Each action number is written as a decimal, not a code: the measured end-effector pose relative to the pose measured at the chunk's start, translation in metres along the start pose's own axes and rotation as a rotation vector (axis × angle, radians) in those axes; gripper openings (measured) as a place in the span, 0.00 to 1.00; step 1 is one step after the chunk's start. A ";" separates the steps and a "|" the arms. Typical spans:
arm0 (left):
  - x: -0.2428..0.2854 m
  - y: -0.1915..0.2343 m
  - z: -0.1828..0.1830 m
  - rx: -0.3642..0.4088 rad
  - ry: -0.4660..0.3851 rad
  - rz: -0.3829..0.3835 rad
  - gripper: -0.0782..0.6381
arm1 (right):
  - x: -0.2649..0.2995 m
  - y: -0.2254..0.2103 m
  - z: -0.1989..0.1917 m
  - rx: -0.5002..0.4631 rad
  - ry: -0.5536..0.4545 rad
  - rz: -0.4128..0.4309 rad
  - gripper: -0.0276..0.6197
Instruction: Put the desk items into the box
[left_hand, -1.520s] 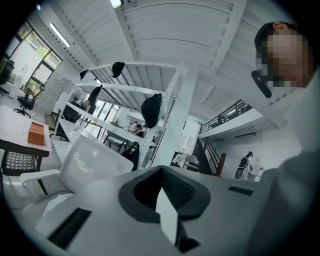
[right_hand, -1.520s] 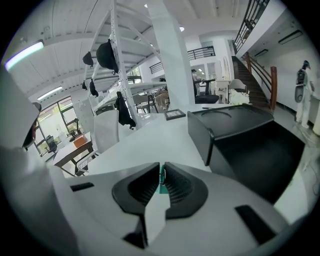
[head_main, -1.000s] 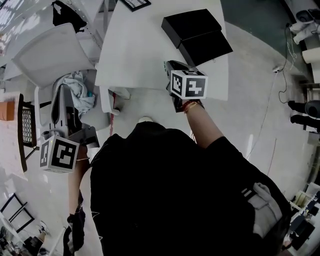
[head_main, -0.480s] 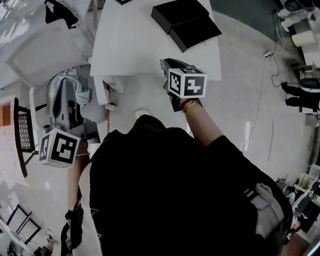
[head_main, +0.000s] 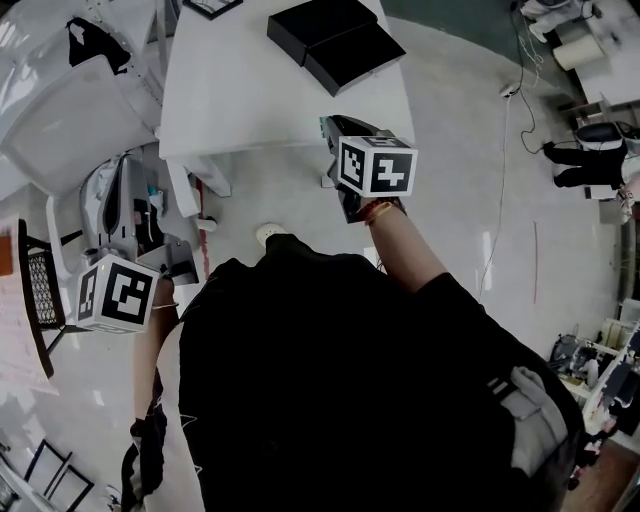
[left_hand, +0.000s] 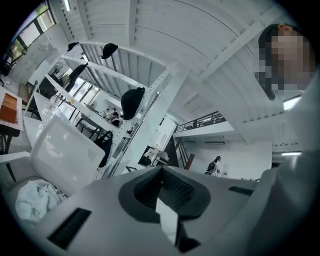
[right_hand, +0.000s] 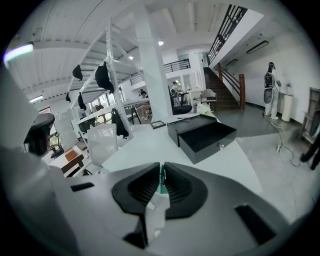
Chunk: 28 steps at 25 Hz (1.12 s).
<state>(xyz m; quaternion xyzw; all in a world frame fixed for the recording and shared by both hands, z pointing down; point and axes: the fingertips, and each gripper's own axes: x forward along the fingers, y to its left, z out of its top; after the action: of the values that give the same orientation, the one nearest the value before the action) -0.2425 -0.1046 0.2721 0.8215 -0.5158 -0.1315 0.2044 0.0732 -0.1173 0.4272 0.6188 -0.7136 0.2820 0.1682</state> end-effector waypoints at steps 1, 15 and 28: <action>0.000 -0.004 0.000 -0.003 -0.002 -0.007 0.12 | -0.005 -0.002 0.001 0.001 -0.009 -0.005 0.09; -0.009 -0.028 -0.001 -0.017 -0.002 -0.071 0.12 | -0.049 -0.014 0.015 0.060 -0.112 -0.046 0.09; 0.003 -0.043 -0.020 -0.017 0.027 -0.112 0.12 | -0.064 -0.028 0.015 0.077 -0.149 -0.061 0.09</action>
<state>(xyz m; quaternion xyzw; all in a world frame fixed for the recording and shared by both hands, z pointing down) -0.1989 -0.0865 0.2692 0.8489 -0.4652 -0.1361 0.2109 0.1137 -0.0783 0.3831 0.6654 -0.6937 0.2571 0.0994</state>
